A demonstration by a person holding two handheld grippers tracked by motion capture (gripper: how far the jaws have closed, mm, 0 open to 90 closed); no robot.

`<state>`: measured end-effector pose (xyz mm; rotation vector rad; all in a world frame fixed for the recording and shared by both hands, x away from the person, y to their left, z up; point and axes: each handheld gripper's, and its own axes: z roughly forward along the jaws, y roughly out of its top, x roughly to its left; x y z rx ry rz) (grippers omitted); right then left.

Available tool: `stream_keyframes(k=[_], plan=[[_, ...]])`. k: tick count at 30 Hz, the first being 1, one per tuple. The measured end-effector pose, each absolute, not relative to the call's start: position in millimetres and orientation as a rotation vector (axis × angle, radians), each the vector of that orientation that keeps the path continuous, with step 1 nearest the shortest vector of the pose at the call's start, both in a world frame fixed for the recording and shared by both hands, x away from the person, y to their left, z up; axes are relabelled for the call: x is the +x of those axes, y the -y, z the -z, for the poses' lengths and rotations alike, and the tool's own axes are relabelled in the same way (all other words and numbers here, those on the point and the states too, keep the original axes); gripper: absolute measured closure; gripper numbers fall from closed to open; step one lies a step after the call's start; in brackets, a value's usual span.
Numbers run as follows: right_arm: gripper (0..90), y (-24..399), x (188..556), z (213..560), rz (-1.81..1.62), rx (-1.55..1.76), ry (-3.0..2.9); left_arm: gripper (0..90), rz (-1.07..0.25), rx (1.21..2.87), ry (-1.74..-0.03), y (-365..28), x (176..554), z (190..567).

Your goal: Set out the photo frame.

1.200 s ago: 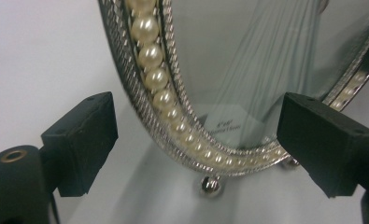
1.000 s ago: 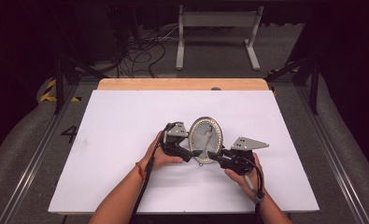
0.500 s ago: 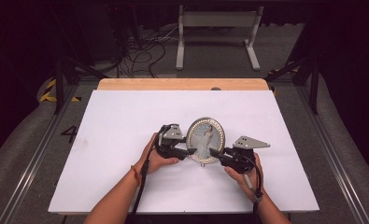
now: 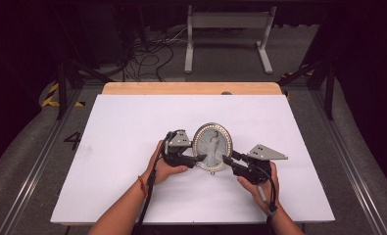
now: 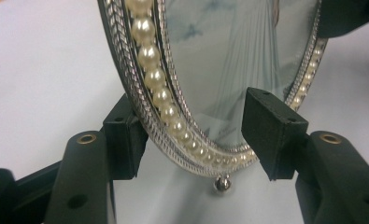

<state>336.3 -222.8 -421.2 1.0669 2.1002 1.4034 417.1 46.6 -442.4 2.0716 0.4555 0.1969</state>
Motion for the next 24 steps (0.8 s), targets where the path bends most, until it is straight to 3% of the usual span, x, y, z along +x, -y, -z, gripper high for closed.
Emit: stream_keyframes(k=[3,11,24], plan=[[69.6,224.7,333.1,421.0,-1.409,1.056,-2.100,42.1,-0.205,2.074,-0.458,-45.7,416.6,442.0],[73.5,223.6,334.5,424.4,-1.399,1.043,-2.091,55.8,-0.225,2.086,-0.444,-53.1,415.0,439.5],[72.7,220.1,339.8,427.9,-1.411,1.083,-2.057,59.6,-0.279,2.125,-0.444,-55.8,401.8,435.4]])
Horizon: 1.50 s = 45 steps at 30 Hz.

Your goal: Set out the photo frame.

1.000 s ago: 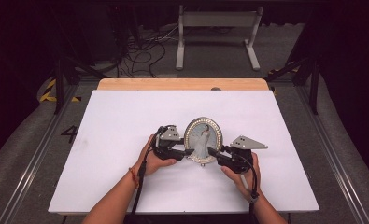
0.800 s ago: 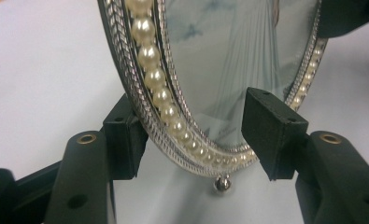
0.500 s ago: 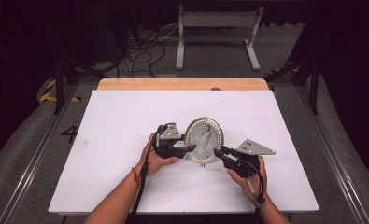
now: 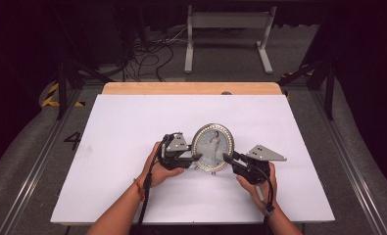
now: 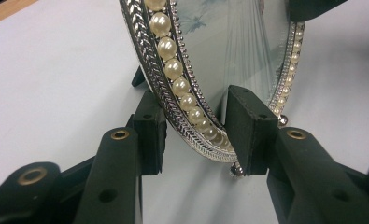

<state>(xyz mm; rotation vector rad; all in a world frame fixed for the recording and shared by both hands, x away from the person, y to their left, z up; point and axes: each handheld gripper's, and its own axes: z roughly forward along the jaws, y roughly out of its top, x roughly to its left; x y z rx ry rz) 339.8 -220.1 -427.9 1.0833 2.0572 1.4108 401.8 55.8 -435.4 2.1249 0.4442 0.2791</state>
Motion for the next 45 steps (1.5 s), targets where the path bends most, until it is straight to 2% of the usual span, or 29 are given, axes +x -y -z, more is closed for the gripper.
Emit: stream_keyframes(k=[11,15,23,28,45], plan=[[70.3,220.1,340.8,428.4,-1.401,1.103,-2.046,60.2,-0.316,2.154,-0.406,-56.3,392.2,429.0],[65.2,221.0,338.8,427.6,-1.390,1.098,-2.046,56.3,-0.323,2.141,-0.413,-56.0,392.8,428.3],[69.5,222.1,333.7,424.2,-1.373,1.063,-2.055,55.2,-0.320,2.104,-0.443,-61.9,395.7,426.4],[73.9,221.3,333.9,425.6,-1.371,1.057,-2.054,62.5,-0.319,2.115,-0.433,-63.9,395.8,424.7],[74.2,215.6,341.1,425.5,-1.390,1.045,-2.051,64.0,-0.306,2.122,-0.447,-69.5,387.3,425.3]])
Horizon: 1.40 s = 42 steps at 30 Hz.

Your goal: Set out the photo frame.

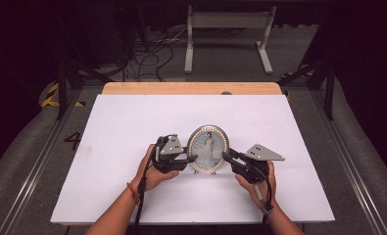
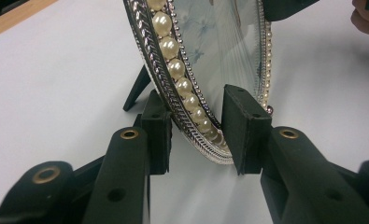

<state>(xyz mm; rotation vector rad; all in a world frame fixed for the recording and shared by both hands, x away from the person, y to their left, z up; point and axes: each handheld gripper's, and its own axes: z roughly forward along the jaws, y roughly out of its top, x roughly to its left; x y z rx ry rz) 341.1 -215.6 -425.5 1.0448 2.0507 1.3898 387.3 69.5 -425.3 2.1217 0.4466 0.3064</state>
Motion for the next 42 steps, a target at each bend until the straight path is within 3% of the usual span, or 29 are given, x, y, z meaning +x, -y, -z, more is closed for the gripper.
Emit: stream_keyframes(k=[42], plan=[[71.0,209.2,339.0,425.3,-1.288,0.949,-2.113,58.2,-0.392,2.127,-0.440,-68.4,381.5,427.6]])
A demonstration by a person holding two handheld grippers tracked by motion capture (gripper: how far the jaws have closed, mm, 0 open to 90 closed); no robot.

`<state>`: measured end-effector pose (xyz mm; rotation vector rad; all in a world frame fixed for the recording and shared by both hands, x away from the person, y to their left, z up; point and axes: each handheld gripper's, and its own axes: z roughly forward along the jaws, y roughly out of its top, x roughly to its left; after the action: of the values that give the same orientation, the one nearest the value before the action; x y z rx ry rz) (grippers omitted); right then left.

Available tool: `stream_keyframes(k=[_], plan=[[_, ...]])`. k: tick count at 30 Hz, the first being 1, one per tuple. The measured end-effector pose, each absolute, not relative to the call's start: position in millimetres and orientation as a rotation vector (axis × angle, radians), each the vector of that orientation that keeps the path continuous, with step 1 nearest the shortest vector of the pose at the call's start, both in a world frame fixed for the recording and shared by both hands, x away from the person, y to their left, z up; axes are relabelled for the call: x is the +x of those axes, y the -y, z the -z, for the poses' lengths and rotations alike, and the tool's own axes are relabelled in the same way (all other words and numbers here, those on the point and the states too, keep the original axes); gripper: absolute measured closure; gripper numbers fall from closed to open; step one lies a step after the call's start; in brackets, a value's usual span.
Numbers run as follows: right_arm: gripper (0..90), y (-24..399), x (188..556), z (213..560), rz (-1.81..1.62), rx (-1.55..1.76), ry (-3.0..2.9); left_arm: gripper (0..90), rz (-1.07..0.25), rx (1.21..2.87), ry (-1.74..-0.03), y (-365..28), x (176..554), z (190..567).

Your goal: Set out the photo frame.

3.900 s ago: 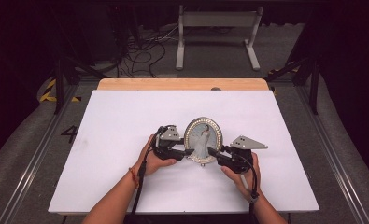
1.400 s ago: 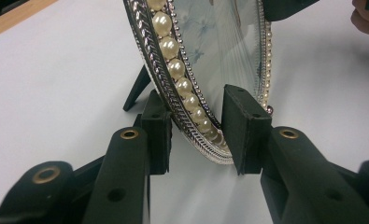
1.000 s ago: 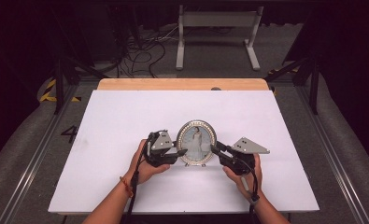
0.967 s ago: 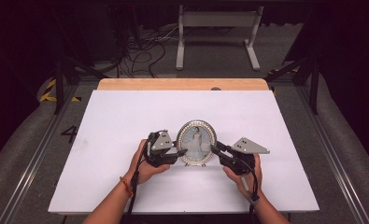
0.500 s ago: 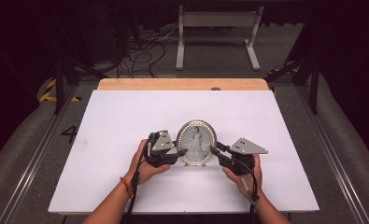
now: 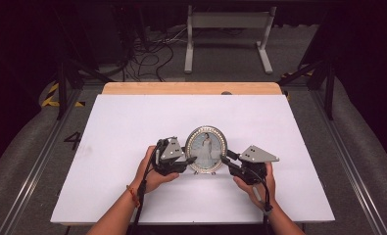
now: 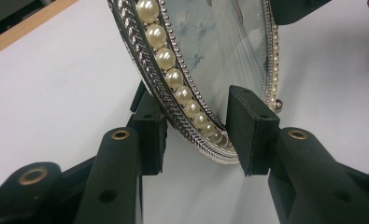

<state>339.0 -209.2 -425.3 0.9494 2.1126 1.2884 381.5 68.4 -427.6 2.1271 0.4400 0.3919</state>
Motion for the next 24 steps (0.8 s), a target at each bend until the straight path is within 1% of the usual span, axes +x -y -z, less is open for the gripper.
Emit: stream_keyframes(k=[6,13,18,21,24], plan=[[69.2,209.5,338.0,424.9,-1.284,0.947,-2.122,57.3,-0.399,2.119,-0.443,-68.0,382.0,426.7],[67.0,209.6,336.8,421.7,-1.258,0.927,-2.155,54.1,-0.447,2.128,-0.429,-68.6,380.6,423.8],[65.7,210.3,336.0,418.2,-1.234,0.902,-2.170,52.6,-0.455,2.130,-0.431,-69.3,379.9,423.2],[65.0,210.7,335.6,417.5,-1.223,0.896,-2.182,51.3,-0.463,2.134,-0.429,-70.5,378.7,421.5],[63.8,212.0,334.0,415.3,-1.210,0.885,-2.187,47.5,-0.466,2.137,-0.444,-73.6,378.0,418.0]])
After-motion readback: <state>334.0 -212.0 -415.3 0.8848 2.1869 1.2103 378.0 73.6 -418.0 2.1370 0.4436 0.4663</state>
